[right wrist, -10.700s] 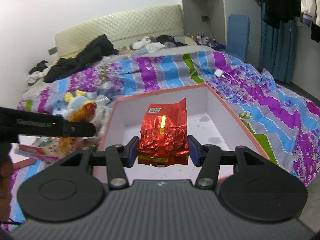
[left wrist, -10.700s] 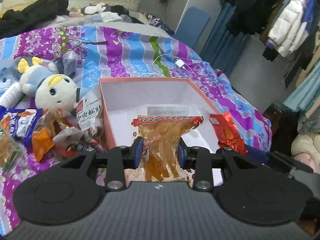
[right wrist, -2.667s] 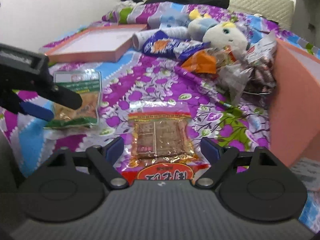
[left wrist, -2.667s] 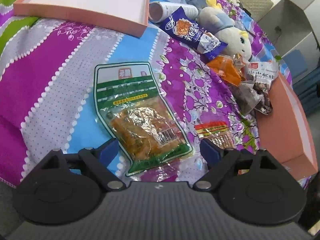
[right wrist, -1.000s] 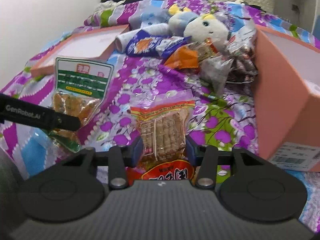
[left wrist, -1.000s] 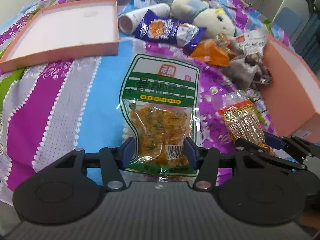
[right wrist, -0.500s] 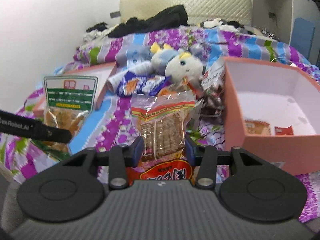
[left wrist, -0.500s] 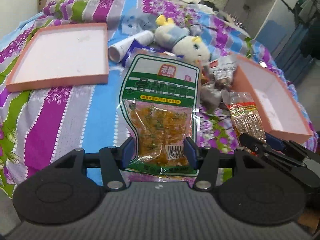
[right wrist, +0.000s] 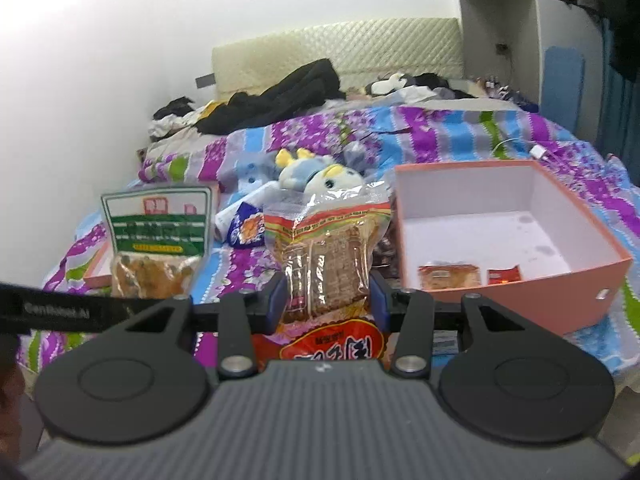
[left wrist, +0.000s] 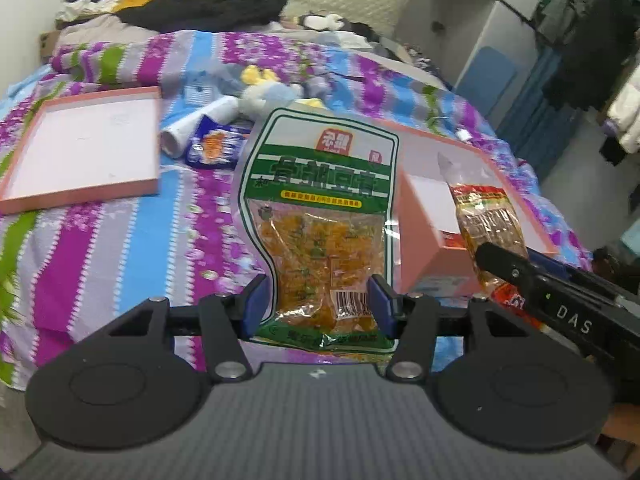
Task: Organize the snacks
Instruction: 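Carry both packets over the pink shoebox and open both grippers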
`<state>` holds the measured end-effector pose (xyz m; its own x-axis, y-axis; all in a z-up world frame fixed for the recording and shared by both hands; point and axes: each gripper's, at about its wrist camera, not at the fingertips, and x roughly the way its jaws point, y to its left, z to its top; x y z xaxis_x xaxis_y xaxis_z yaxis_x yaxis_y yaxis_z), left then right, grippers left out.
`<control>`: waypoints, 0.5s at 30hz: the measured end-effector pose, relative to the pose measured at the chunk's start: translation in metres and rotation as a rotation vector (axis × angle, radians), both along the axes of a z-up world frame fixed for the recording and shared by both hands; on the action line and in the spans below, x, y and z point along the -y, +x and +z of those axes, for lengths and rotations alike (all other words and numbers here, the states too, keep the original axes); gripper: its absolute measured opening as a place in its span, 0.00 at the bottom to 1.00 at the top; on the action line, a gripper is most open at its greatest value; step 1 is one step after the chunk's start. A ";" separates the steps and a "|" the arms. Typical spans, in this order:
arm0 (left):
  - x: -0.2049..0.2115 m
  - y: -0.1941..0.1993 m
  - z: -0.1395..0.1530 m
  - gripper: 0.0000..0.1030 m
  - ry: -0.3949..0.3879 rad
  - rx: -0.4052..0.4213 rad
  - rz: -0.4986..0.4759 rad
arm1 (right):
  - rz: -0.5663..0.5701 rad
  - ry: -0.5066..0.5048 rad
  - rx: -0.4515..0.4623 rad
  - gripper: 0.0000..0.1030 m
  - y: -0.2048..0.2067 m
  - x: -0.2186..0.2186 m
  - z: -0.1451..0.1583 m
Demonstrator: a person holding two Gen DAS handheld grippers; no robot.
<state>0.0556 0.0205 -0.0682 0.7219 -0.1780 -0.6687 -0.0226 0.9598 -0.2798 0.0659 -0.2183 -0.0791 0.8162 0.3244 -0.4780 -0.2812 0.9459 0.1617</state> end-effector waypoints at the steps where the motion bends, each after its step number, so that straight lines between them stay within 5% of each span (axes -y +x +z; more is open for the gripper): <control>1: 0.006 -0.003 0.002 0.58 -0.004 0.007 -0.010 | -0.008 0.001 0.000 0.44 -0.003 0.004 0.003; 8: 0.046 -0.009 0.017 0.58 -0.028 0.049 -0.091 | -0.071 -0.017 0.024 0.45 -0.030 0.038 0.023; 15: 0.083 0.024 0.015 0.58 -0.043 0.049 -0.173 | -0.148 -0.005 0.003 0.45 -0.020 0.071 0.019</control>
